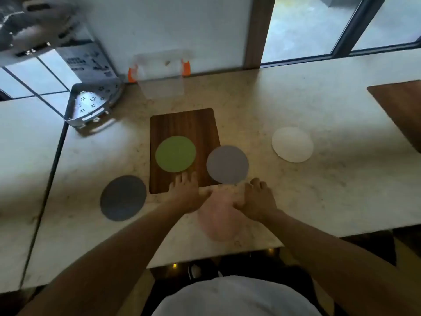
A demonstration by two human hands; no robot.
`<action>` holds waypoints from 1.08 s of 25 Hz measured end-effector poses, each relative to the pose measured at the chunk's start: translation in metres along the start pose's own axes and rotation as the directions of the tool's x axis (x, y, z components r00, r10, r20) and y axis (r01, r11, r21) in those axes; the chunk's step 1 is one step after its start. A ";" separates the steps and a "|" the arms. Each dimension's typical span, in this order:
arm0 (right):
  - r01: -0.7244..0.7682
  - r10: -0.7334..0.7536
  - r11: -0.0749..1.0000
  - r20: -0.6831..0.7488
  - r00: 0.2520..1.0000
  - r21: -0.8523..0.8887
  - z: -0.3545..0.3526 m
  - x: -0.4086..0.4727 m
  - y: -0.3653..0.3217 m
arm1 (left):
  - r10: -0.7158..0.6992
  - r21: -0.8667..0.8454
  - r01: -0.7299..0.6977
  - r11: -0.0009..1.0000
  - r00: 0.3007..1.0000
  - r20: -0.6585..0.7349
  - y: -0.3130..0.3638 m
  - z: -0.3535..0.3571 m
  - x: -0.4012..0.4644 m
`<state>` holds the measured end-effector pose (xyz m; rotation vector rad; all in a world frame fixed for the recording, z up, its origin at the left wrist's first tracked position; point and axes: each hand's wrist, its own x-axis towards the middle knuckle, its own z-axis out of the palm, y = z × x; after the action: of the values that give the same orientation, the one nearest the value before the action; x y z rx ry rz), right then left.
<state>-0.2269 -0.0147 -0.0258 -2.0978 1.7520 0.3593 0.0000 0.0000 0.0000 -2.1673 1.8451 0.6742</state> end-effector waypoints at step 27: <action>0.156 -0.013 0.765 -0.227 0.974 0.624 -0.020 0.055 0.020 | -0.387 -0.712 0.215 0.669 0.918 -0.087 0.019 0.013 0.019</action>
<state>-0.2370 -0.0752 -0.0340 -1.7274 1.5684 -0.4595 -0.0187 -0.0141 -0.0181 -3.0570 1.3617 1.2307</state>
